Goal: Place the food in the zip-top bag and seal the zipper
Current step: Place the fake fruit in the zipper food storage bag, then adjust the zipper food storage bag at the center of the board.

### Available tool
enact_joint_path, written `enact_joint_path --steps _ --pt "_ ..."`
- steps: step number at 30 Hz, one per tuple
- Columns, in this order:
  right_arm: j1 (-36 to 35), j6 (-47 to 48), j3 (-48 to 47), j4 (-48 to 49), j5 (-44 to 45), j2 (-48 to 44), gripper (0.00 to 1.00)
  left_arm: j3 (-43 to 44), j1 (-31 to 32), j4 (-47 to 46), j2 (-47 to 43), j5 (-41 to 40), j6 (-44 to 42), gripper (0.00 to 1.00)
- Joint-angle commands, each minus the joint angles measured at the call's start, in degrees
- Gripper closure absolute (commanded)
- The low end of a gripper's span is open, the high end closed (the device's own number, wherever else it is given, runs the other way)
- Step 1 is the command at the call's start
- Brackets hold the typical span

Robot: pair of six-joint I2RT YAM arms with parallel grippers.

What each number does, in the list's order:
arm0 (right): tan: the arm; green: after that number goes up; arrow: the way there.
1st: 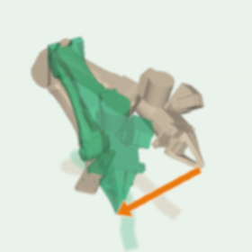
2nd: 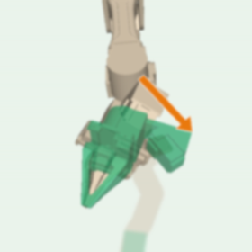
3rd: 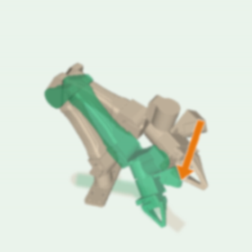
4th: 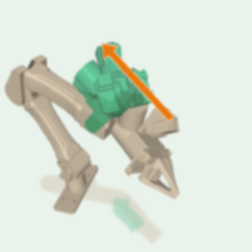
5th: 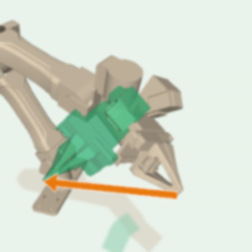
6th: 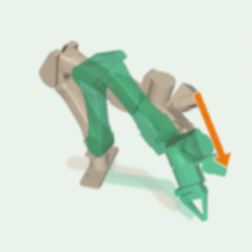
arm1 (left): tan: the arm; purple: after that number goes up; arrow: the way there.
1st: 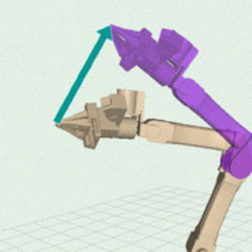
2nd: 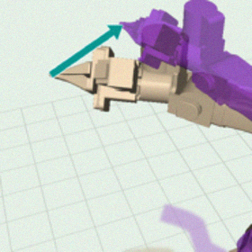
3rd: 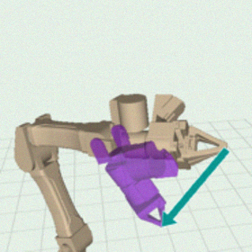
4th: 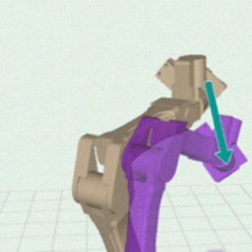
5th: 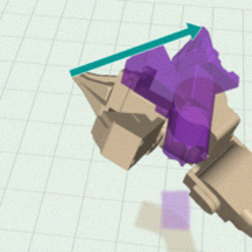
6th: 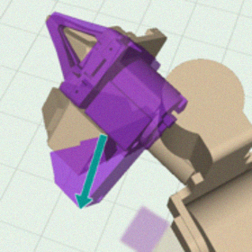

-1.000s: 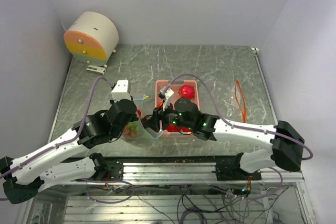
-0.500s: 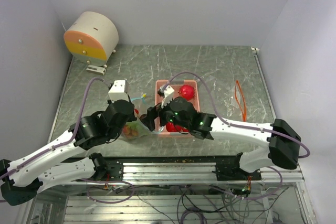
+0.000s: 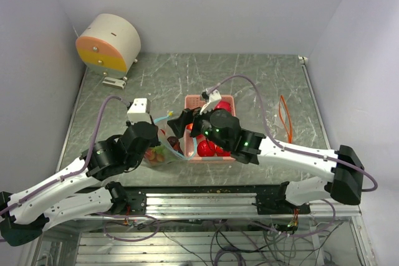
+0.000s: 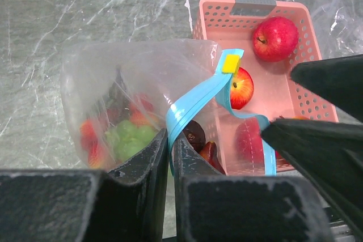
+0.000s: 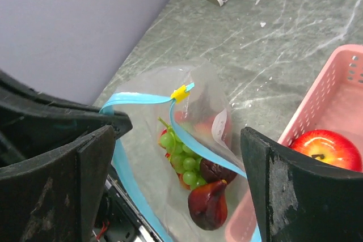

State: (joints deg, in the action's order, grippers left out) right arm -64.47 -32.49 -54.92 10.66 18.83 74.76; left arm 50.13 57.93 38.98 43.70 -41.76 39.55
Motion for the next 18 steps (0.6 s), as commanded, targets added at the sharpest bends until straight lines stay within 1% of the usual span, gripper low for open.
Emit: enact_joint_path --steps 1,6,11,16,18 --pt "-0.07 -6.23 -3.03 0.11 3.06 4.28 0.12 -0.21 -0.27 -1.36 -0.38 0.09 0.39 0.82" --pt "-0.06 -8.16 -7.78 -0.44 3.50 9.27 0.19 -0.38 -0.21 -1.46 -0.87 0.40 0.52 0.82" --pt "0.03 -9.31 -8.62 2.25 3.61 11.49 0.22 -1.15 -0.26 -2.04 -1.30 0.56 0.61 0.82" --pt "0.09 -10.94 -11.18 0.87 4.28 14.17 0.24 -1.54 -0.23 -2.73 -0.83 1.12 0.38 0.83" --pt "0.03 -11.91 -10.54 1.78 3.99 13.56 0.26 -1.74 -0.23 -3.09 -0.74 1.27 0.32 0.83"
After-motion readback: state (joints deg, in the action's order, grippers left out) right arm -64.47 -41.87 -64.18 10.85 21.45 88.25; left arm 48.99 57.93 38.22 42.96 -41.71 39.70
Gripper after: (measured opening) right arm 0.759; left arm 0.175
